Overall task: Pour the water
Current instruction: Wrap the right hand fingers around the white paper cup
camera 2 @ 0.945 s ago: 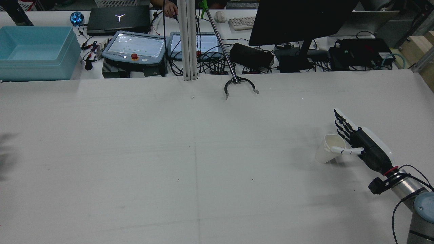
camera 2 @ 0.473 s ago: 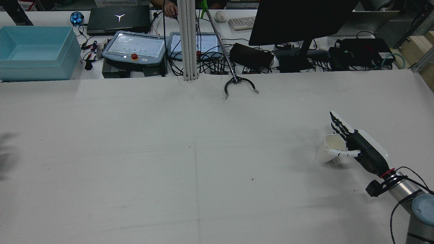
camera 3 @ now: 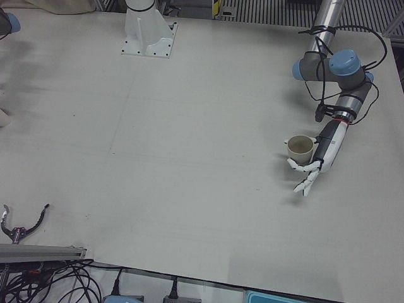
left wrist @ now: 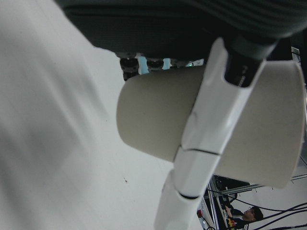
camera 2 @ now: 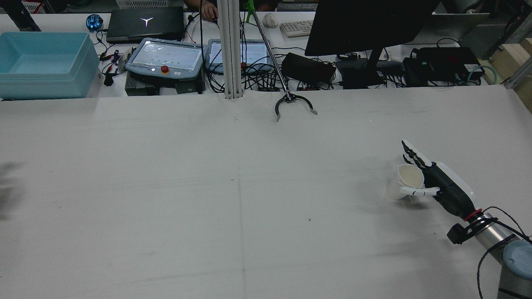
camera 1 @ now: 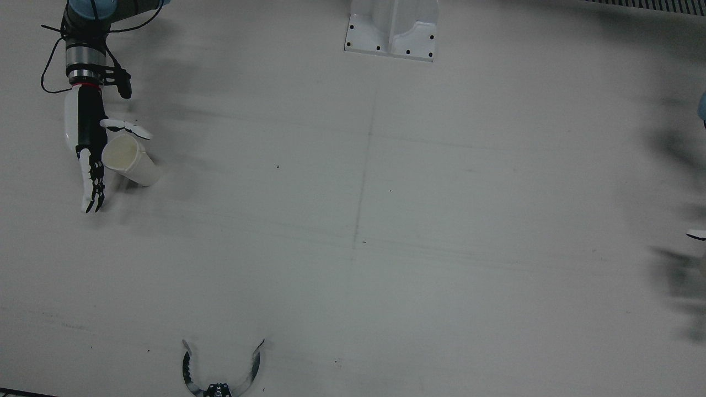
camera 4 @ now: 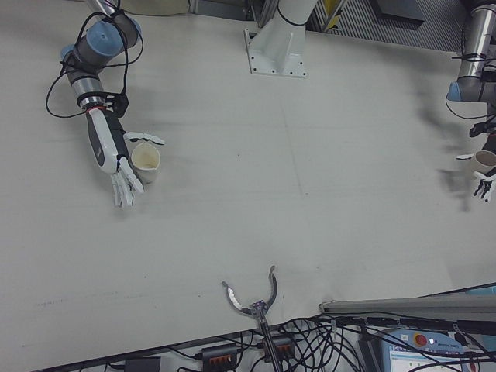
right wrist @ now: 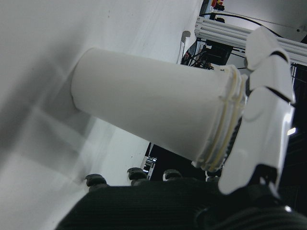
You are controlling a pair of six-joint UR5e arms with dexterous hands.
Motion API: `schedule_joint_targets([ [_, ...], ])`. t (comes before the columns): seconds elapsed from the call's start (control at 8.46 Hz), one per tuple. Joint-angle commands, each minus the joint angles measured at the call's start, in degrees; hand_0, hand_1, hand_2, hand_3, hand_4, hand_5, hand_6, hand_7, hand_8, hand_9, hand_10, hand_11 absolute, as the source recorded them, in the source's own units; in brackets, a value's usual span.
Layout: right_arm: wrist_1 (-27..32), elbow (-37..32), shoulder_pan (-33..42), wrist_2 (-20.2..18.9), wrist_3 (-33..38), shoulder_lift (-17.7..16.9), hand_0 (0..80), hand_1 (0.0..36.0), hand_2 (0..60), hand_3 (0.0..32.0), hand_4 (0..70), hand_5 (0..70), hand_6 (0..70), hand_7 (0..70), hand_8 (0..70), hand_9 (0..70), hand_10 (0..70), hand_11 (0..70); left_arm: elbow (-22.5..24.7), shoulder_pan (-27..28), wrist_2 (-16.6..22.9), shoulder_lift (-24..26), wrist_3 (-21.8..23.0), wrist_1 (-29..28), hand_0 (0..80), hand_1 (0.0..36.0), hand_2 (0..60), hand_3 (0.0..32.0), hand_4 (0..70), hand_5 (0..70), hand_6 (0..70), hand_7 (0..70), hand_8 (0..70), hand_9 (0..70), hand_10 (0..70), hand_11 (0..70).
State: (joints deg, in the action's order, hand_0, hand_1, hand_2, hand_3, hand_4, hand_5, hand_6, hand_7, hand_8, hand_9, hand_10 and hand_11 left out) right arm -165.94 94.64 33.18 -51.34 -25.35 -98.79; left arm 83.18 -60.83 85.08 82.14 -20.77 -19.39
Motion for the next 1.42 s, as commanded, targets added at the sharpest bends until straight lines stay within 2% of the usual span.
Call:
schedule_joint_targets([
  [0.0,0.0,-0.2,-0.2,0.0,0.0,0.2,50.1,22.0,17.4,20.6,0.0,5.0,0.0,0.0,2.5,0.0,0.0,0.0,0.1,0.0,0.0,0.0,0.0,0.1,80.0,36.0,0.2,0.0,70.0,70.0,10.5,13.8,5.5,2.3,7.7,15.0],
  [0.12,0.0,-0.2,-0.2,0.0,0.0,0.4,50.3,22.3,17.6,20.6,0.0,5.2,0.0,0.0,2.6,0.0,0.0,0.0,0.1,0.0,0.0,0.0,0.0,0.1,80.0,36.0,0.5,0.0,70.0,70.0,10.6,13.8,5.5,2.3,7.7,15.1],
  [0.24,0.0,-0.2,-0.2,0.0,0.1,0.6,52.4,24.6,18.6,16.6,0.0,6.3,0.0,0.0,3.3,0.2,0.0,0.0,0.1,0.0,0.0,0.0,0.0,0.1,80.0,36.0,0.5,0.0,70.0,70.0,10.6,13.9,5.6,2.4,7.8,15.1],
  [0.35,0.0,-0.2,-0.2,0.1,0.1,0.6,56.9,28.5,20.6,8.6,0.0,7.5,0.0,0.0,2.8,0.0,0.0,0.0,0.1,0.0,0.0,0.0,0.0,0.1,80.0,36.0,0.5,0.0,70.0,70.0,10.6,13.7,5.6,2.4,7.8,15.1],
  [0.47,0.0,-0.2,-0.1,0.5,0.1,0.7,59.4,30.4,22.8,0.0,2.8,7.5,0.0,0.0,3.0,0.0,0.0,0.0,0.1,0.0,0.0,-0.1,0.0,0.1,80.0,36.0,0.5,0.0,70.0,70.0,10.6,13.9,5.6,2.4,7.8,15.1],
  [0.59,0.0,-0.2,-0.2,0.8,0.1,0.7,61.8,31.9,23.3,0.0,8.7,7.7,0.0,0.0,2.2,0.0,0.0,0.0,0.1,-0.1,0.0,-0.1,0.0,0.1,80.0,36.0,1.1,0.0,70.0,70.0,10.6,13.9,5.7,2.4,7.9,15.2],
  [0.71,0.0,-0.2,-0.2,0.8,0.1,0.7,63.1,32.8,20.4,0.0,0.5,8.5,0.0,0.0,1.8,0.0,0.0,0.0,0.1,0.0,0.0,-0.1,0.0,0.1,80.0,36.0,1.2,0.0,70.0,70.0,10.6,13.7,5.8,2.4,7.9,15.2],
  [0.95,0.0,-0.3,-0.3,0.6,0.1,0.7,63.5,32.8,19.1,0.0,0.0,9.2,0.1,0.0,1.8,0.0,0.0,0.0,0.1,-0.1,0.0,-0.2,0.0,0.0,80.0,36.0,1.8,0.0,70.0,70.0,10.5,13.9,5.8,2.4,7.8,15.1],
  [1.3,-0.1,-2.1,-1.1,0.6,0.1,2.5,60.2,29.8,18.8,0.0,0.5,8.6,1.5,0.0,2.1,0.0,0.0,0.0,-0.1,0.0,0.0,-0.5,0.1,-0.1,80.0,36.0,2.4,0.0,70.0,70.0,10.5,13.8,5.7,2.4,7.9,15.3],
])
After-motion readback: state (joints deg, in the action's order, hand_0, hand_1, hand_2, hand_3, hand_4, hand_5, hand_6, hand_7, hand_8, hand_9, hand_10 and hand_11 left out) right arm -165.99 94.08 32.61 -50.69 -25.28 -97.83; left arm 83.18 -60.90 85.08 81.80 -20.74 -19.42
